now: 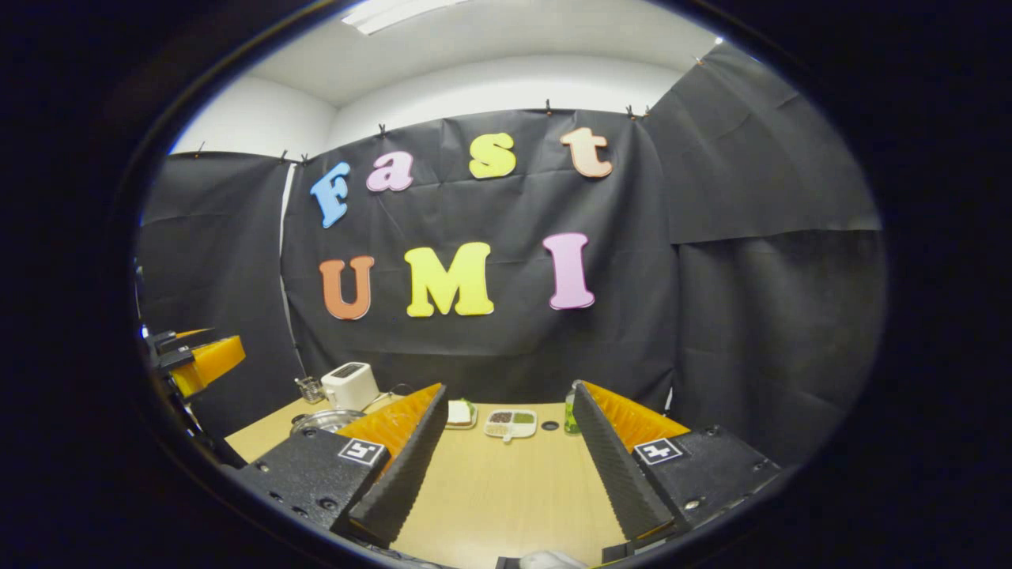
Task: First push the handle of the pot to place it horizontally, then grasp the pot with both hands and set it on the induction cooktop.
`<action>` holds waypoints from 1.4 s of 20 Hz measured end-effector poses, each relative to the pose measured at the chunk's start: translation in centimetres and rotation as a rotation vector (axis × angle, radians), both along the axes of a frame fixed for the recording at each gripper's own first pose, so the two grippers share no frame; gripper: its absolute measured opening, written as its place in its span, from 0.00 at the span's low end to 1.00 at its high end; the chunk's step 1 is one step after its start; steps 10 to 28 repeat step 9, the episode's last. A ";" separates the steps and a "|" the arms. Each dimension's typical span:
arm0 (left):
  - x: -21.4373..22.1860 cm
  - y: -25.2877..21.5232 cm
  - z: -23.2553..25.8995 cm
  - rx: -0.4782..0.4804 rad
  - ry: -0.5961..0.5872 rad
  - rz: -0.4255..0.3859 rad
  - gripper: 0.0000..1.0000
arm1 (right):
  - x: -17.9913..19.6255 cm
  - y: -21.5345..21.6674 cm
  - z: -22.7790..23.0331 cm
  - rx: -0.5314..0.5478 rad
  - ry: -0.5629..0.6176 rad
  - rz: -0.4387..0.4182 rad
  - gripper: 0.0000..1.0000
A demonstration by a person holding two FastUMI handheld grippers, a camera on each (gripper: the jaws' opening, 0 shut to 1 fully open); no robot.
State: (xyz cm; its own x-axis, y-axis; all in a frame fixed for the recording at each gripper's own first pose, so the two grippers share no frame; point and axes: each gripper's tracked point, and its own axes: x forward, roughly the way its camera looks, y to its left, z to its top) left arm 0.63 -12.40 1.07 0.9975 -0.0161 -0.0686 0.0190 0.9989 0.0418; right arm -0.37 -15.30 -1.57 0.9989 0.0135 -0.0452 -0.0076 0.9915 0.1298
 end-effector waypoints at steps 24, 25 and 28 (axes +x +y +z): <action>-0.1 -0.3 0.9 0.002 -0.017 -0.013 0.96 | -0.7 -0.2 0.9 -0.004 -0.029 -0.006 0.99; -0.1 -0.3 0.9 0.002 -0.017 -0.013 0.96 | -0.7 -0.2 0.9 -0.004 -0.029 -0.006 0.99; -0.1 -0.3 0.9 0.002 -0.017 -0.013 0.96 | -0.7 -0.2 0.9 -0.004 -0.029 -0.006 0.99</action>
